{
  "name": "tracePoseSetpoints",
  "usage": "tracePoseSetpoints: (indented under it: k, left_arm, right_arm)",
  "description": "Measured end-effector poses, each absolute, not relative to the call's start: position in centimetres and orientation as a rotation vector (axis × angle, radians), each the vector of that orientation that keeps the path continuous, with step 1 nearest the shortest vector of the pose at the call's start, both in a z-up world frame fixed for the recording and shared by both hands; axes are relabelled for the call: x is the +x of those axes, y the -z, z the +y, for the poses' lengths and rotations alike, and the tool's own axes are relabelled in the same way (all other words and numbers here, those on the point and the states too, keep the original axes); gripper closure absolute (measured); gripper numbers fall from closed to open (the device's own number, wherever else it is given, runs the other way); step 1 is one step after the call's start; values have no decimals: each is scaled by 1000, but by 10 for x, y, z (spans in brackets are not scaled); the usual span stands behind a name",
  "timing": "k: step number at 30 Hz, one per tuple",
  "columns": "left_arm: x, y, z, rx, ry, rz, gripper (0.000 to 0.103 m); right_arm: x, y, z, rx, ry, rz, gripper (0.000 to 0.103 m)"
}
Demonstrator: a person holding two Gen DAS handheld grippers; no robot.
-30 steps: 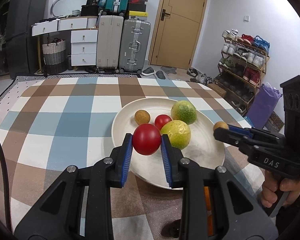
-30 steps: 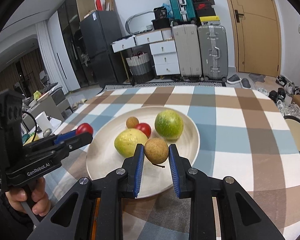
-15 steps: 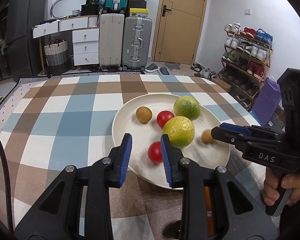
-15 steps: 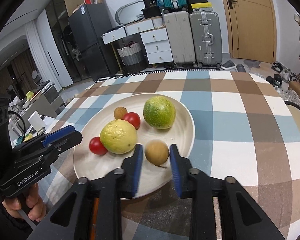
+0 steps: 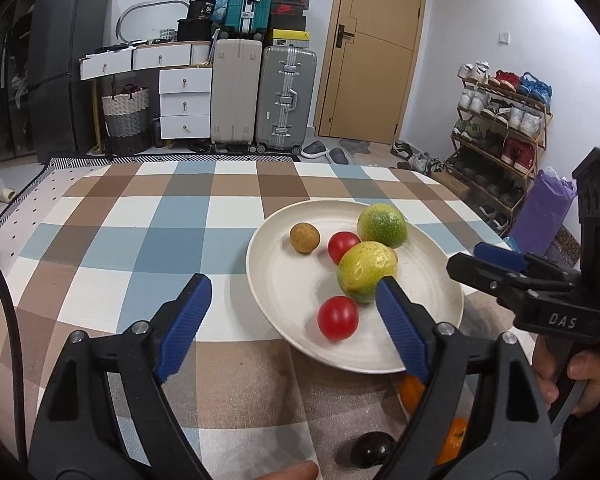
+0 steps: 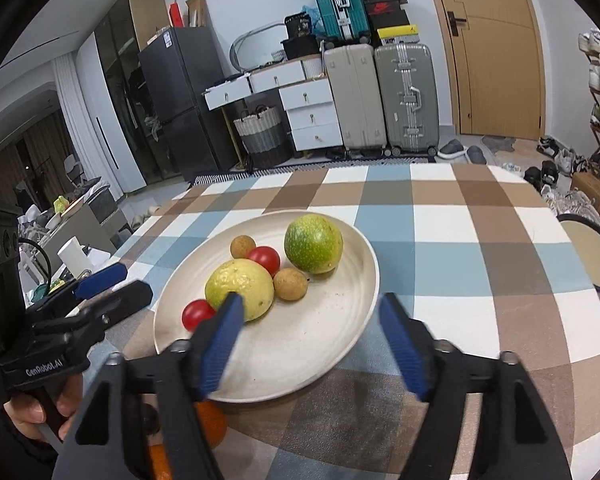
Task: Organize fruits
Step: 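Withdraw both tools from the plate toward the oranges and dark plums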
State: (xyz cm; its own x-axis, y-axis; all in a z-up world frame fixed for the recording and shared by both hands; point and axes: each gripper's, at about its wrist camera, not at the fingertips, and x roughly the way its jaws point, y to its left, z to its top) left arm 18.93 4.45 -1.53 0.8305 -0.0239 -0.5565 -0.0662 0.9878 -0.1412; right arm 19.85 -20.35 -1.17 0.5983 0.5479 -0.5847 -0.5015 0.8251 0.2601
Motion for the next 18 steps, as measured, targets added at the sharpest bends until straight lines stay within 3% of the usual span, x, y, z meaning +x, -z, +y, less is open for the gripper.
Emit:
tracePoseSetpoints:
  k: [2, 5, 18]
  left_arm:
    - [187, 16, 44, -157, -24, 597, 12]
    - [182, 15, 45, -160, -34, 592, 1]
    - [152, 17, 44, -162, -60, 608, 1]
  right_arm:
    - [197, 12, -204, 58, -584, 703, 7]
    - [193, 12, -206, 50, -576, 698, 3]
    - [177, 10, -208, 22, -563, 688, 0]
